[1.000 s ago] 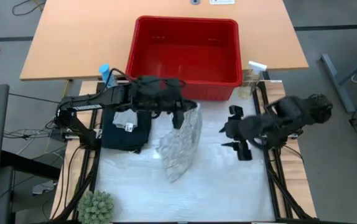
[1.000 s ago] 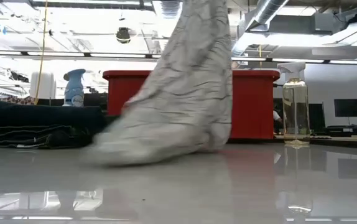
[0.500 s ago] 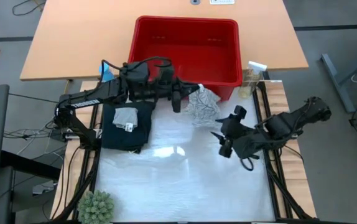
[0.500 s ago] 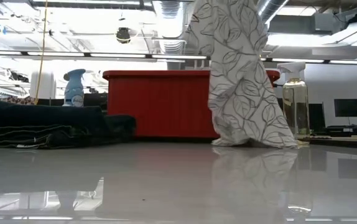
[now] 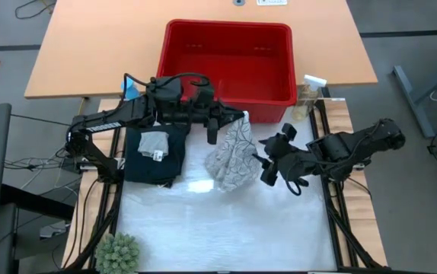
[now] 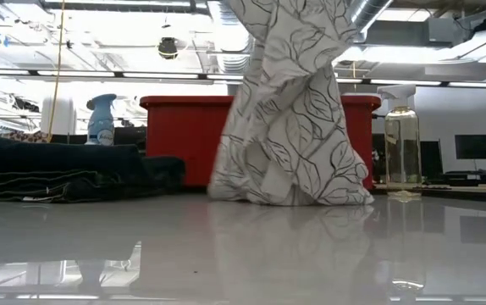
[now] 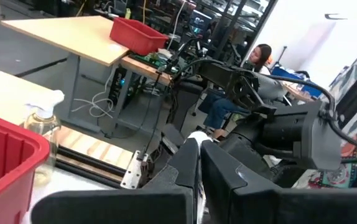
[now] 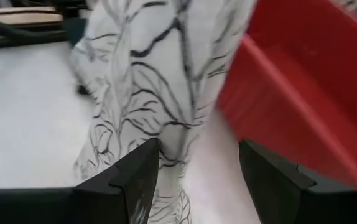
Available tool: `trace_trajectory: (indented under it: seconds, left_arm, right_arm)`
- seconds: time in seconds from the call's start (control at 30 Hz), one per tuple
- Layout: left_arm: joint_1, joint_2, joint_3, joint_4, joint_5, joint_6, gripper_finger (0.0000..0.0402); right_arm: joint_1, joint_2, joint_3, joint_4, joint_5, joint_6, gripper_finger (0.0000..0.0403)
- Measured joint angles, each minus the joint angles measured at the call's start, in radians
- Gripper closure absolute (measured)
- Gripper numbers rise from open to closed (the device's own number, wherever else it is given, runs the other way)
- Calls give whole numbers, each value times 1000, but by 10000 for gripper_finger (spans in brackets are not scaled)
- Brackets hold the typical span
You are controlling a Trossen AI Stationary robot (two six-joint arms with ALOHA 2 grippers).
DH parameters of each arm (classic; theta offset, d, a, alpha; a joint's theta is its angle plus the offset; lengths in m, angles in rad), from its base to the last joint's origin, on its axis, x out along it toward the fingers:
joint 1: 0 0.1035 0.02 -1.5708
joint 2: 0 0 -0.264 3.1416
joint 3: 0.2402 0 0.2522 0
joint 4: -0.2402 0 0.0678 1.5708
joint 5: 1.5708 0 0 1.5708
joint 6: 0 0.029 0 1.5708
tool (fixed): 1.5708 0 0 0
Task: Fold Laundry from Bin
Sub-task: Fold the white patterned shirt
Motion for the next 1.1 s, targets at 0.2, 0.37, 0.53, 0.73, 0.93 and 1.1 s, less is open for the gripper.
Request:
trace_trajectory:
  seconds: [0.2,0.37,0.53,0.73,0.93,1.1]
  left_arm:
    - [0,0,0,0,-20,31,401]
    - [-1,0,0,0,-19,31,401]
    - [-1,0,0,-2,-19,34,401]
    - [-1,-8,0,-160,-19,55,401]
    - [0,-9,0,-460,-20,64,401]
    - [5,-9,0,-692,-43,100,401]
  right_arm:
    - [-12,6,0,36,-105,0,155]
    - [-37,49,0,46,-134,-5,167]
    - [-49,128,1,72,-192,-75,300]
    - [-3,144,67,21,-141,-93,381]
    - [9,119,161,-246,-136,44,381]
    - [-21,118,219,-537,-67,208,382]
